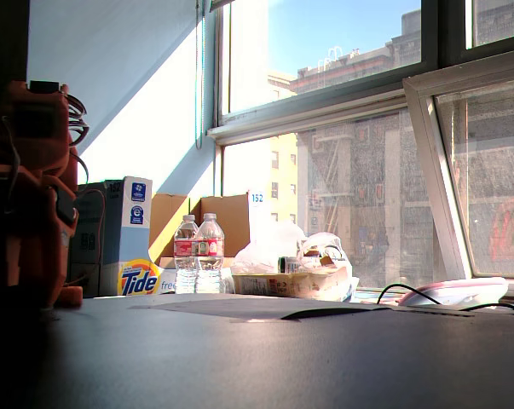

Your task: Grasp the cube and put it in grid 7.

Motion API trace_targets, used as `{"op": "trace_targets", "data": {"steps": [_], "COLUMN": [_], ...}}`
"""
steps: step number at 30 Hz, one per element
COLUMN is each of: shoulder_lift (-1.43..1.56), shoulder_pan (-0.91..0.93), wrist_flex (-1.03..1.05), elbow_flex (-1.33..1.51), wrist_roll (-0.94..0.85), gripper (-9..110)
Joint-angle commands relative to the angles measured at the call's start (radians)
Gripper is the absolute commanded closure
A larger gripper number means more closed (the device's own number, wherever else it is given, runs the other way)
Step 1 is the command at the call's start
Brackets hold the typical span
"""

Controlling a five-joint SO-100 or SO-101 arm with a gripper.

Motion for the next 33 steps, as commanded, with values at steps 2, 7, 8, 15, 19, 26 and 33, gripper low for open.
{"op": "trace_targets", "data": {"steps": [2,7,8,15,19,26,33], "shoulder_lift": [0.072,0.176,0.179,-0.166,-0.402,-0.597,-0.713], "shoulder_pan": [-0.127,-0.535,-0.641,-1.147,-1.293,-1.410,-1.431], "wrist_flex": [0.074,0.183,0.186,0.222,0.241,0.170,0.118], "elbow_flex": [-0.104,-0.232,-0.262,-0.623,-0.807,-0.857,-0.824], "wrist_roll": [0.058,0.123,0.133,0.101,0.091,0.112,0.130], "gripper": [101,101,101,101,101,101,101]}}
